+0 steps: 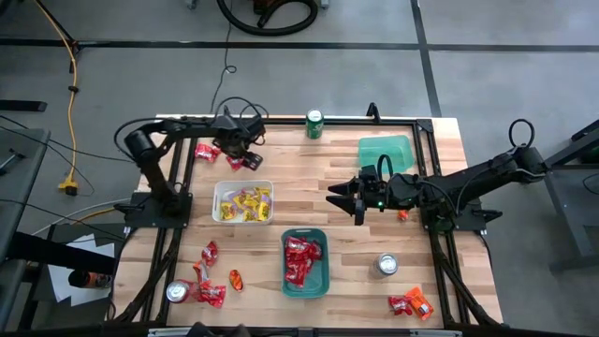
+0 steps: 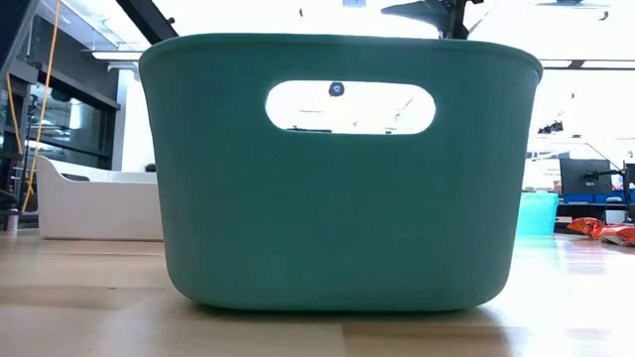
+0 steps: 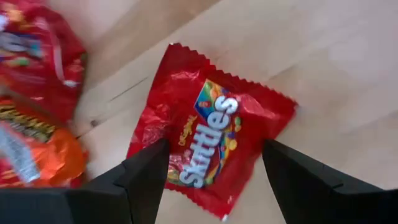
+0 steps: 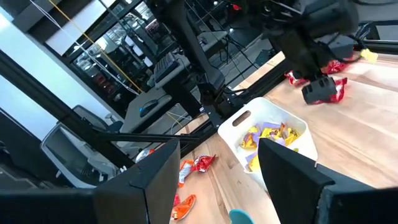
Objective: Sort candy
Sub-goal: Put the red candy pack into the green bin
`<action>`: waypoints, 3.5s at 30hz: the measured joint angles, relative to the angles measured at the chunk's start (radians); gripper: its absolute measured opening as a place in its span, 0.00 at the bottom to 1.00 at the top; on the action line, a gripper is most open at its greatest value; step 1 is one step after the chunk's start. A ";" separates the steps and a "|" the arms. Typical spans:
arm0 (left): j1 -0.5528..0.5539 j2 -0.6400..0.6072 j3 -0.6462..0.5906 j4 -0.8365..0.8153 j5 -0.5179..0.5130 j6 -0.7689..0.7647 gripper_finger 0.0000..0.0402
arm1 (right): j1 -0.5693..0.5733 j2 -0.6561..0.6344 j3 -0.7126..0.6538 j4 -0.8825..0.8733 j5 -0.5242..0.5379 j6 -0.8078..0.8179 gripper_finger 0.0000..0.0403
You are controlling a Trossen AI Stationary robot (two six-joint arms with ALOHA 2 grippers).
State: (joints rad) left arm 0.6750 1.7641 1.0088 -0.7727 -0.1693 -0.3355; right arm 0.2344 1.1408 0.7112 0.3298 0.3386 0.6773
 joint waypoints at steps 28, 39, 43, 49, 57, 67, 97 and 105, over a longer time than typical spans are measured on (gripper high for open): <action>-0.096 -0.321 -0.003 0.127 0.081 0.001 0.01 | 0.002 0.000 0.000 -0.019 -0.006 0.014 0.53; -0.609 -0.612 -0.001 0.467 -0.004 -0.145 0.00 | 0.002 0.000 0.000 -0.013 -0.017 0.030 0.53; -0.837 -0.596 0.000 0.611 -0.106 -0.141 0.00 | 0.002 0.000 0.000 -0.005 -0.024 0.029 0.53; -1.064 -0.493 0.000 0.677 -0.230 -0.148 0.00 | 0.002 0.000 0.000 0.057 -0.034 -0.018 0.53; -1.137 -0.290 0.000 0.838 -0.168 -0.102 0.01 | 0.001 -0.001 0.001 0.114 -0.040 -0.076 0.53; -1.093 -0.200 0.000 0.862 -0.046 -0.172 0.06 | 0.001 -0.002 0.001 0.116 -0.040 -0.073 0.53; -0.978 -0.641 0.000 0.749 -0.155 0.089 0.63 | 0.001 -0.002 0.001 0.339 -0.039 -0.147 0.53; -0.978 -0.738 -0.214 0.977 -0.210 0.019 0.63 | 0.002 -0.002 0.001 0.361 -0.045 -0.162 0.53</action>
State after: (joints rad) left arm -0.3031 1.0260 0.7946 0.2047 -0.3789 -0.3163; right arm 0.2359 1.1389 0.7120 0.6905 0.2931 0.5154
